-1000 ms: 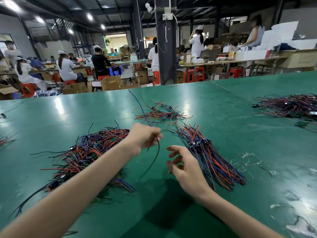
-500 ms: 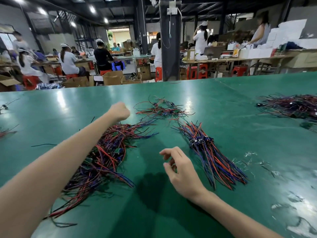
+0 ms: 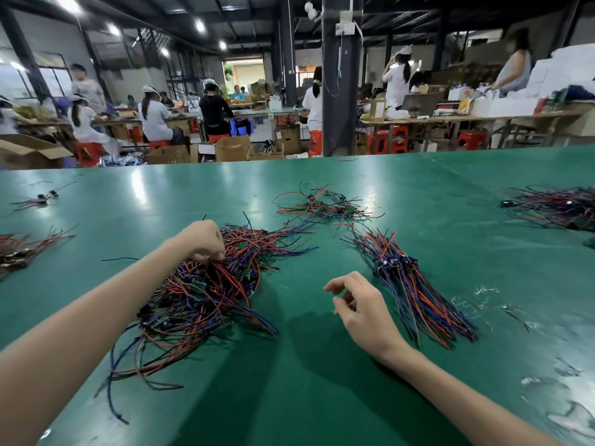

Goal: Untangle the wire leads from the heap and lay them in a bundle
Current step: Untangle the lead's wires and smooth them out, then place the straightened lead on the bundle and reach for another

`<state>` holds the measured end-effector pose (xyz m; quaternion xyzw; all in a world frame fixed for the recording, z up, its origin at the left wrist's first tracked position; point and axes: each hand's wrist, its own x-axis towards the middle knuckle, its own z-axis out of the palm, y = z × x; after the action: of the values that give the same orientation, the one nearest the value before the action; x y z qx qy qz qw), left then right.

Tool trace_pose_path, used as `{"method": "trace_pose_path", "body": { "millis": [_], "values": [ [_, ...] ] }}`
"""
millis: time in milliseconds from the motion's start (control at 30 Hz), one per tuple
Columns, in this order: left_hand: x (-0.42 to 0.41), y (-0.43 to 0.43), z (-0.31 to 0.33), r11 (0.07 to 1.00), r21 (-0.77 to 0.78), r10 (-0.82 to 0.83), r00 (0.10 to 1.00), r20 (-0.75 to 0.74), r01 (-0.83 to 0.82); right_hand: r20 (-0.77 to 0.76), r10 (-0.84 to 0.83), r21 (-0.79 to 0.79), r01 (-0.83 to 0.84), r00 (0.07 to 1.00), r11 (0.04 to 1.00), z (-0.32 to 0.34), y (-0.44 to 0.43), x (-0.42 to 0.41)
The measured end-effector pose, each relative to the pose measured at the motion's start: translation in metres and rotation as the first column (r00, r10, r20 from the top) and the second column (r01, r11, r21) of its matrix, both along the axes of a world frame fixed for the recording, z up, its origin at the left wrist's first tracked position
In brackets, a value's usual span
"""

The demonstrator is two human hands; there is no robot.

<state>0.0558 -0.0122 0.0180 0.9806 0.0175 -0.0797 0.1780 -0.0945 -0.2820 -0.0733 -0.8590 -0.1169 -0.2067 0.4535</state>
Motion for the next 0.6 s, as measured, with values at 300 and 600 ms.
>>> {"method": "trace_pose_path", "body": {
  "millis": [300,600],
  "values": [
    [-0.008,0.001,0.001,0.995,0.078,0.055,0.996,0.077,-0.061,-0.037,-0.004,0.026,0.004,0.999,1.0,0.0,-0.002,0.0],
    [-0.022,-0.004,0.048,0.766,-0.639,0.245,0.951,0.19,-0.07,-0.039,-0.006,0.033,0.007,0.999,0.999,0.0,-0.001,-0.001]
  ]
}}
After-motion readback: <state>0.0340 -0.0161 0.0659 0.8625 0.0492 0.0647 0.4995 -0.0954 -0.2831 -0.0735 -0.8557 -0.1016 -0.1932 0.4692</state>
